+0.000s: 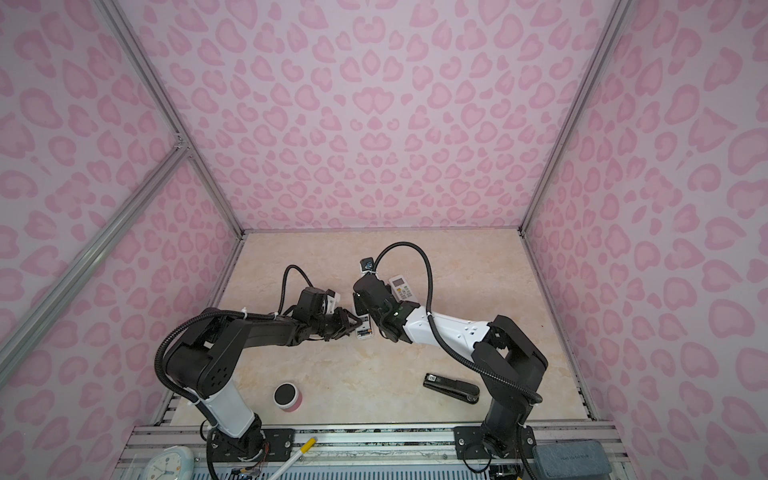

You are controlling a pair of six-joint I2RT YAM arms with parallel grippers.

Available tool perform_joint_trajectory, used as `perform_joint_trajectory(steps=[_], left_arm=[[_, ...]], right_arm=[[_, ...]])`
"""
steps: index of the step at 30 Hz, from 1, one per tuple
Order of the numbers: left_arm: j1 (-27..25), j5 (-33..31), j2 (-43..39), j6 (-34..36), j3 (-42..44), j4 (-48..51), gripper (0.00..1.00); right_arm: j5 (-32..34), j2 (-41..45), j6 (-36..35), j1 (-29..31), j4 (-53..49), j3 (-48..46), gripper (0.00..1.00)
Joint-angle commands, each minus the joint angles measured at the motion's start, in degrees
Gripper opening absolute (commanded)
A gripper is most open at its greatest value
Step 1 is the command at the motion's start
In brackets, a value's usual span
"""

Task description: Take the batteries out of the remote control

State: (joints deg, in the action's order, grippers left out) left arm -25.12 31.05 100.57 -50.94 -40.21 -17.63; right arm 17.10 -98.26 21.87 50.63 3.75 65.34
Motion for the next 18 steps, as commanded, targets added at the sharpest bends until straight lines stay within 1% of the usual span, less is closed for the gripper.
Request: perform_joint_trajectory(steps=[1, 18], left_arm=[[-0.12, -1.69, 0.13, -0.17, 0.56, 4.44, 0.39], [-0.19, -1.88, 0.32, -0.83, 1.27, 3.74, 0.38]], right_arm=[[1.43, -0.38, -0.33, 0.11, -0.06, 0.07, 0.0], [3.73, -3.12, -1.72, 1.21, -2.23, 1.99, 0.0]])
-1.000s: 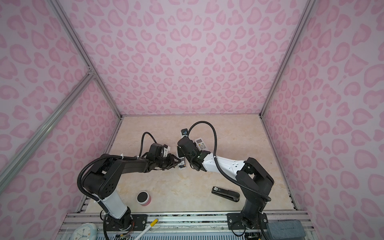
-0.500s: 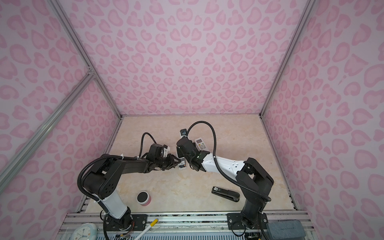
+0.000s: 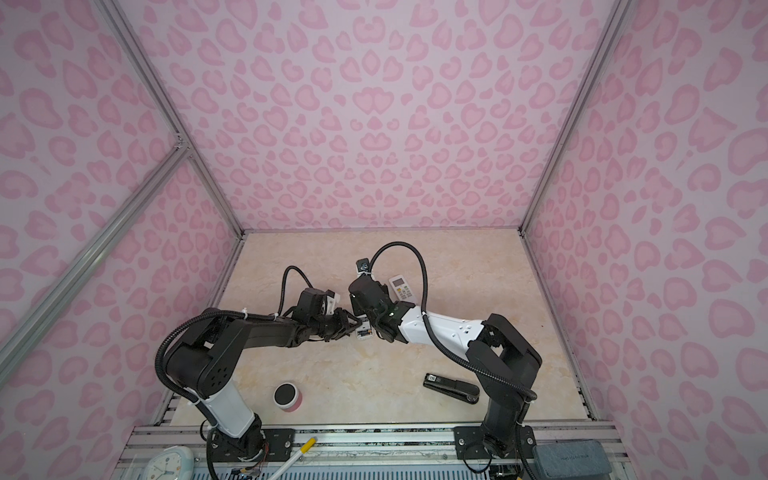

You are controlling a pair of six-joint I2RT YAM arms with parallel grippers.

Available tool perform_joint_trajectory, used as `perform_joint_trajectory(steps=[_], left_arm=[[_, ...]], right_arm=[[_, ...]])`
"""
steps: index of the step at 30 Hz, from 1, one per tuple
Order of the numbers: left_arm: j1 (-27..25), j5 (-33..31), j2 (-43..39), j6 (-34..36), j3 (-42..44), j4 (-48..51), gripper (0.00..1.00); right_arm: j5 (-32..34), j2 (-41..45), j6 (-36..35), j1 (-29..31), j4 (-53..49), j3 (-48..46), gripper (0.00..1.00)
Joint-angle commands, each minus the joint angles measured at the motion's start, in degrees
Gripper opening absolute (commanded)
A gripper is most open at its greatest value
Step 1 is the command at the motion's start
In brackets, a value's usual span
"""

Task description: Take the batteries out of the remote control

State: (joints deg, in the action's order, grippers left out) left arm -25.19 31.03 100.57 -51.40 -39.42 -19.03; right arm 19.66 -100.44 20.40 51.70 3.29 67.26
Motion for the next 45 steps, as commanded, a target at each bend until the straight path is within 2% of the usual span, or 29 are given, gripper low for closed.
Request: perform_joint_trajectory(steps=[1, 7, 12, 13, 15, 19, 28, 39, 43, 45], left_arm=[[-0.12, -1.8, 0.32, -0.52, 0.64, 5.07, 0.38], [-0.17, -1.83, -0.03, -1.33, 1.79, 3.75, 0.37], [-0.21, -1.41, -0.33, -2.33, 2.57, 2.67, 0.37], [-0.24, -1.3, -0.46, -2.68, 2.87, 2.45, 0.34], [-0.3, -1.4, -0.98, -3.26, 3.51, 1.85, 0.33], [-0.38, -2.09, -1.85, -4.45, 4.68, 0.95, 0.32], [-0.82, -2.62, -2.33, -5.79, 5.81, -0.26, 0.31], [-1.0, -2.18, -2.22, -6.49, 5.9, -0.84, 0.31], [-1.09, -1.47, -3.11, -5.68, 5.06, 0.38, 0.35], [-0.79, -1.91, -4.17, -4.32, 4.49, 1.98, 0.43]], right_arm=[[1.26, -1.13, -0.2, 0.18, -1.92, 0.27, 0.0], [1.23, -1.17, 3.75, 0.07, -1.54, -0.42, 0.0], [-5.9, 1.3, 11.51, -2.83, 5.7, -4.79, 0.0], [-7.79, 1.84, 12.99, -3.63, 7.58, -5.91, 0.0], [-11.01, 2.71, 15.02, -4.9, 11.03, -7.85, 0.0], [-13.39, 4.82, 18.46, -6.59, 13.82, -9.82, 0.0], [-11.99, 8.92, 18.66, -6.7, 15.43, -11.97, 0.0], [-3.23, 6.3, 10.38, -3.29, 7.2, -7.31, 0.0], [-1.52, 6.19, 9.12, -2.32, 5.65, -6.62, 0.0], [-0.98, 6.55, 8.67, -2.13, 5.38, -6.59, 0.0]])
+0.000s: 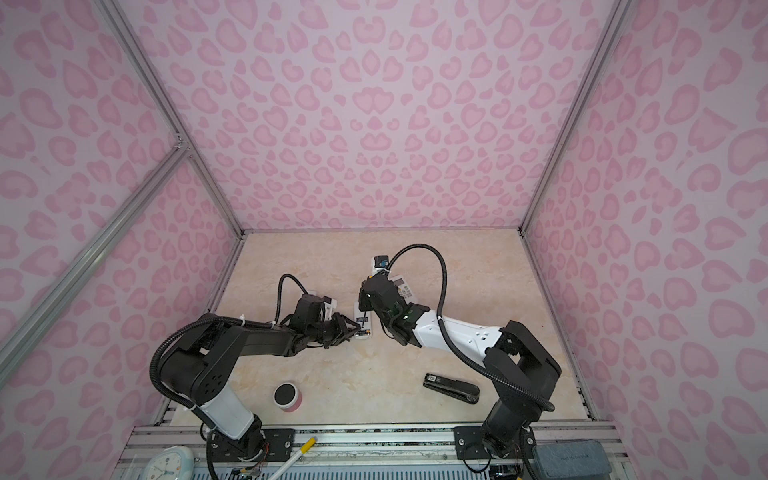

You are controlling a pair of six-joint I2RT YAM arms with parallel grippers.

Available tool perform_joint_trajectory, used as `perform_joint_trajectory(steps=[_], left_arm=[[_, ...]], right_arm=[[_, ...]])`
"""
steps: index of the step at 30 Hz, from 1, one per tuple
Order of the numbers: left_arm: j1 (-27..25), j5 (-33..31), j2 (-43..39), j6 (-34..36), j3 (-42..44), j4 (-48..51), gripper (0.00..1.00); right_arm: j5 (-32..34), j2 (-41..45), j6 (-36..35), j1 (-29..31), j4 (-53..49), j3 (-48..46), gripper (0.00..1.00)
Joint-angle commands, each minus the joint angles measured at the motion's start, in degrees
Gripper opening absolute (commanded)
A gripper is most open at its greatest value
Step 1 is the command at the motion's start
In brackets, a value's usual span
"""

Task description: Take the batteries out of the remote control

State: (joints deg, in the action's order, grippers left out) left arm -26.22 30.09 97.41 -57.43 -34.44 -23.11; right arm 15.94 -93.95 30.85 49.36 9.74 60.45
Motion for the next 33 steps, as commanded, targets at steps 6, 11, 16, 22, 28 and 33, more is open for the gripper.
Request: perform_joint_trajectory(steps=[6, 11, 16, 22, 28, 33], left_arm=[[2.42, -0.9, -2.88, 3.19, -0.29, 8.3, 0.46], [3.63, -0.67, -2.67, 3.18, 0.89, 8.26, 0.35], [2.81, -0.3, -1.06, 2.4, 1.01, 6.77, 0.22], [0.48, -0.79, -0.58, 1.88, -0.56, 6.66, 0.19], [0.49, -1.17, -1.53, 2.24, -0.44, 7.64, 0.2], [0.64, -1.51, -3.6, 2.22, -0.48, 8.08, 0.3]], right_arm=[[3.3, 1.02, -2.31, 0.21, -2.09, 0.01, 0.0], [3.39, 1.32, -2.31, 0.21, -2.28, -0.16, 0.0], [3.04, 0.99, -2.29, 0.18, -2.27, 0.17, 0.0], [3.3, 0.84, -2.46, 0.21, -2.18, 0.04, 0.0], [3.67, 0.2, -3.38, 0.2, -1.97, 0.49, 0.0], [4.65, -0.53, -6.2, 0.84, -0.02, 0.19, 0.0]])
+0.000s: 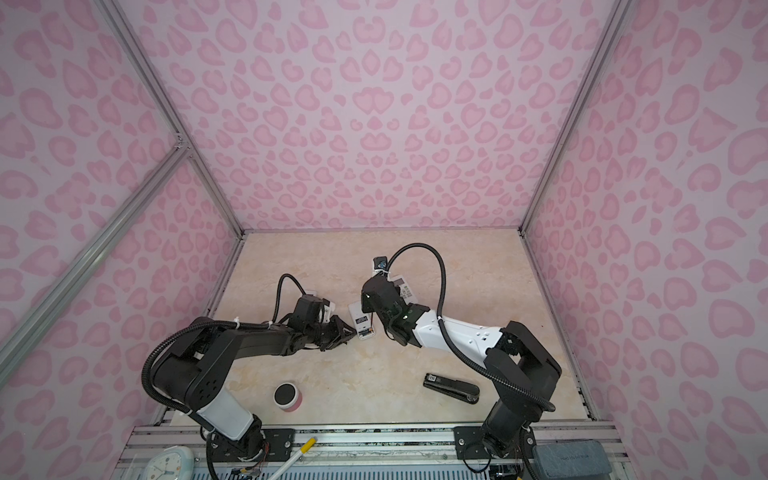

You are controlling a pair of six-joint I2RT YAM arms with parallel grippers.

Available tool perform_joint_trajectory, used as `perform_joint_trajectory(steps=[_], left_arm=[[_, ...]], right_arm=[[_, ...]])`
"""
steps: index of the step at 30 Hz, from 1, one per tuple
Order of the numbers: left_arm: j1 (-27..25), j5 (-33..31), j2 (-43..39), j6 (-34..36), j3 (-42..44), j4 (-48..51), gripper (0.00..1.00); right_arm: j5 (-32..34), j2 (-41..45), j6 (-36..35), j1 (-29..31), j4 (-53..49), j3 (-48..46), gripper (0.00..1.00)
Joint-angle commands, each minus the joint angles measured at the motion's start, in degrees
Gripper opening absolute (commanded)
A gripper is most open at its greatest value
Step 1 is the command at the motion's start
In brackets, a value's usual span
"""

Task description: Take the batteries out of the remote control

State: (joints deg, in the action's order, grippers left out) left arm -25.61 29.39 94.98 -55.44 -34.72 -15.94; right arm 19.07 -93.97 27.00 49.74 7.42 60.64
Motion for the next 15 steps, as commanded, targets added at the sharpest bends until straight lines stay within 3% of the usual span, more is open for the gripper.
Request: perform_joint_trajectory(steps=[1, 6, 15], left_arm=[[0.01, -0.93, -1.54, 0.16, -0.34, 1.0, 0.33], [0.01, -0.94, -1.71, -0.11, -1.04, 0.83, 0.4], [0.03, -0.79, 0.33, -0.55, -2.19, -0.13, 0.41]], right_arm=[[1.9, -0.68, -2.97, 0.69, 2.42, 0.09, 0.0], [3.26, -1.7, -4.58, 1.66, 2.66, 0.73, 0.0], [4.4, -2.52, -6.45, 2.09, 3.25, 0.81, 0.0]])
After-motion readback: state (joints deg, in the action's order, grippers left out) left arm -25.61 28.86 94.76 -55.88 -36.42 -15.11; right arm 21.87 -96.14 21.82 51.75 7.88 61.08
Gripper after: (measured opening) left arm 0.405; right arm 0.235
